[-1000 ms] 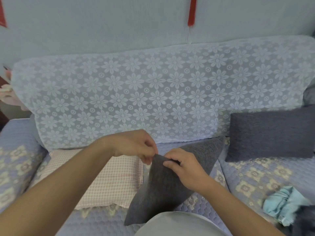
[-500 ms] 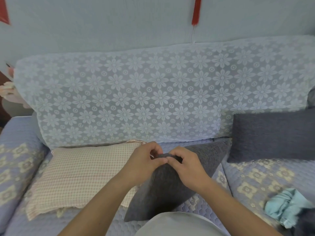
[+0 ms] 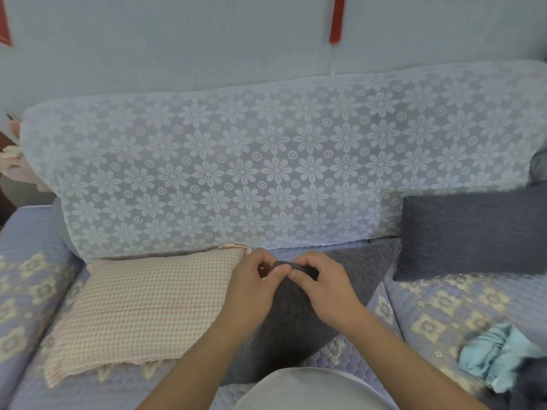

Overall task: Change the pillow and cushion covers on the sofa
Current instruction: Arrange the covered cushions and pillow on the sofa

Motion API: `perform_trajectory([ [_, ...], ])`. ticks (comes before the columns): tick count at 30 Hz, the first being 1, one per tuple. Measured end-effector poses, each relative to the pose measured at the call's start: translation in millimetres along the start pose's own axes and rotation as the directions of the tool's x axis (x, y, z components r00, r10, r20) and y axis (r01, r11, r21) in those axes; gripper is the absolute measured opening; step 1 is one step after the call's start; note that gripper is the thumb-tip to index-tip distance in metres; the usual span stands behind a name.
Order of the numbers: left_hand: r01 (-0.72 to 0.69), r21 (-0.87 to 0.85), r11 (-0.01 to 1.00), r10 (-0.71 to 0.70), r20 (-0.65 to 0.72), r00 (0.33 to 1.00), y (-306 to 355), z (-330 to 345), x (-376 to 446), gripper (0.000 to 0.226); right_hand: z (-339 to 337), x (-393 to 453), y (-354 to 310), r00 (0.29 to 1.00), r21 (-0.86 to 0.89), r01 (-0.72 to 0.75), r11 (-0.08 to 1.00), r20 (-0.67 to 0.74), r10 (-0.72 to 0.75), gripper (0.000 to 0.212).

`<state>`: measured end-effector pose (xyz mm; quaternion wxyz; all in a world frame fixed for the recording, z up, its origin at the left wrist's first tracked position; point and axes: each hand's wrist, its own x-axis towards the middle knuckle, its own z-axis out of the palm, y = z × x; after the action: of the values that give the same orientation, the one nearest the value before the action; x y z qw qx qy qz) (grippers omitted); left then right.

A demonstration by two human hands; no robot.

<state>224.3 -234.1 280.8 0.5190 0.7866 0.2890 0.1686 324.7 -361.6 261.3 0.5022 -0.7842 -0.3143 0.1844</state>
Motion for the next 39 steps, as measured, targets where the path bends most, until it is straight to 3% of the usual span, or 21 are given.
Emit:
perform_trajectory([
  [2,0.105,-0.163,0.981,-0.095,0.073,0.993,-2.3,-1.3,3.0,0.022,-1.8,-0.4,-1.3,1.000,0.024,0.010,1.000,0.028,-0.011,0.004],
  [4,0.130,-0.236,0.963,-0.102,0.129,0.986,-0.9,-4.5,3.5,0.028,-7.0,-1.0,-4.1,0.984,0.005,0.055,0.998,0.169,-0.055,0.023],
  [7,0.020,-0.161,0.987,-0.001,0.116,0.993,4.3,-10.0,5.1,0.027,-14.0,7.3,9.9,0.918,-0.351,0.254,0.901,0.382,-0.110,0.048],
  [9,-0.008,-0.154,0.988,0.026,0.116,0.993,4.8,-13.5,7.1,0.026,-18.0,15.5,21.3,0.953,-0.513,0.225,0.828,0.294,-0.076,0.024],
  [10,0.000,-0.154,0.988,0.016,0.104,0.994,1.5,-16.3,9.7,0.033,-20.4,17.5,25.0,0.978,-0.520,0.156,0.840,0.203,-0.056,0.023],
  [12,0.044,-0.077,0.996,-0.038,0.076,0.996,-15.7,-23.3,13.0,0.051,-29.1,20.5,19.7,0.999,-0.363,-0.037,0.931,-0.018,0.033,0.027],
  [14,0.114,0.067,0.991,-0.123,0.142,0.982,-49.6,-33.2,9.0,0.075,-48.9,26.7,4.6,0.958,-0.099,-0.202,0.974,-0.226,0.176,0.023],
  [16,0.169,0.334,0.927,-0.257,0.241,0.936,-99.8,-45.5,2.7,0.103,-75.7,36.1,-8.2,0.887,0.100,-0.247,0.964,-0.378,0.266,0.024],
  [18,0.117,0.609,0.785,-0.334,0.255,0.907,-142.8,-55.4,1.8,0.112,-101.5,49.5,-15.8,0.806,0.313,-0.198,0.929,-0.488,0.336,0.027],
  [19,0.084,0.668,0.740,-0.309,0.226,0.924,-158.1,-57.4,6.3,0.107,-111.1,54.8,-19.8,0.770,0.416,-0.164,0.894,-0.513,0.380,0.027],
  [21,0.135,0.592,0.795,-0.213,0.065,0.975,-165.6,-54.9,26.3,0.091,-125.5,60.9,-18.0,0.724,0.558,-0.127,0.820,-0.513,0.461,0.028],
  [23,0.209,0.542,0.814,-0.164,-0.130,0.978,-148.4,-48.6,54.1,0.082,-137.3,61.2,-11.0,0.703,0.634,-0.091,0.768,-0.506,0.500,0.038],
  [24,0.192,0.605,0.773,-0.128,-0.148,0.981,-135.7,-45.8,67.2,0.073,-143.4,60.0,-5.9,0.688,0.668,-0.072,0.740,-0.504,0.522,0.045],
  [26,0.055,0.745,0.665,-0.058,-0.022,0.998,-125.0,-39.8,85.2,0.037,-153.4,56.1,8.2,0.676,0.730,-0.046,0.682,-0.480,0.559,0.050],
  [28,-0.120,0.766,0.632,-0.117,0.247,0.962,-129.7,-32.2,82.3,0.012,-161.0,46.2,37.4,0.653,0.765,-0.103,0.636,-0.431,0.623,0.046],
  [30,-0.221,0.724,0.653,-0.315,0.525,0.790,-152.4,-18.3,58.5,0.011,-168.4,29.4,95.1,0.605,0.612,-0.458,0.645,-0.317,0.730,0.043],
  [31,-0.210,0.701,0.682,-0.415,0.607,0.678,-164.4,-9.2,39.9,0.010,-169.6,16.5,131.5,0.550,0.431,-0.676,0.598,-0.247,0.798,0.043],
  [32,-0.170,0.672,0.721,-0.456,0.645,0.613,-175.9,0.3,22.3,0.013,-170.4,1.6,161.1,0.489,0.207,-0.822,0.531,-0.225,0.843,0.039],
  [34,-0.008,0.631,0.776,-0.490,0.611,0.622,-195.9,19.2,-4.9,0.019,-166.0,-24.8,205.7,0.447,-0.227,-0.888,0.400,-0.222,0.866,0.032],
  [36,0.208,0.601,0.772,-0.567,0.502,0.653,-213.1,38.4,-17.8,0.021,-142.1,-31.2,213.7,0.457,-0.262,-0.871,0.415,-0.124,0.881,0.029],
  [39,0.299,0.612,0.732,-0.639,0.465,0.613,-243.7,61.5,-8.9,0.029,-86.4,-9.6,226.2,0.551,-0.328,-0.787,0.523,0.008,0.834,0.037],
])
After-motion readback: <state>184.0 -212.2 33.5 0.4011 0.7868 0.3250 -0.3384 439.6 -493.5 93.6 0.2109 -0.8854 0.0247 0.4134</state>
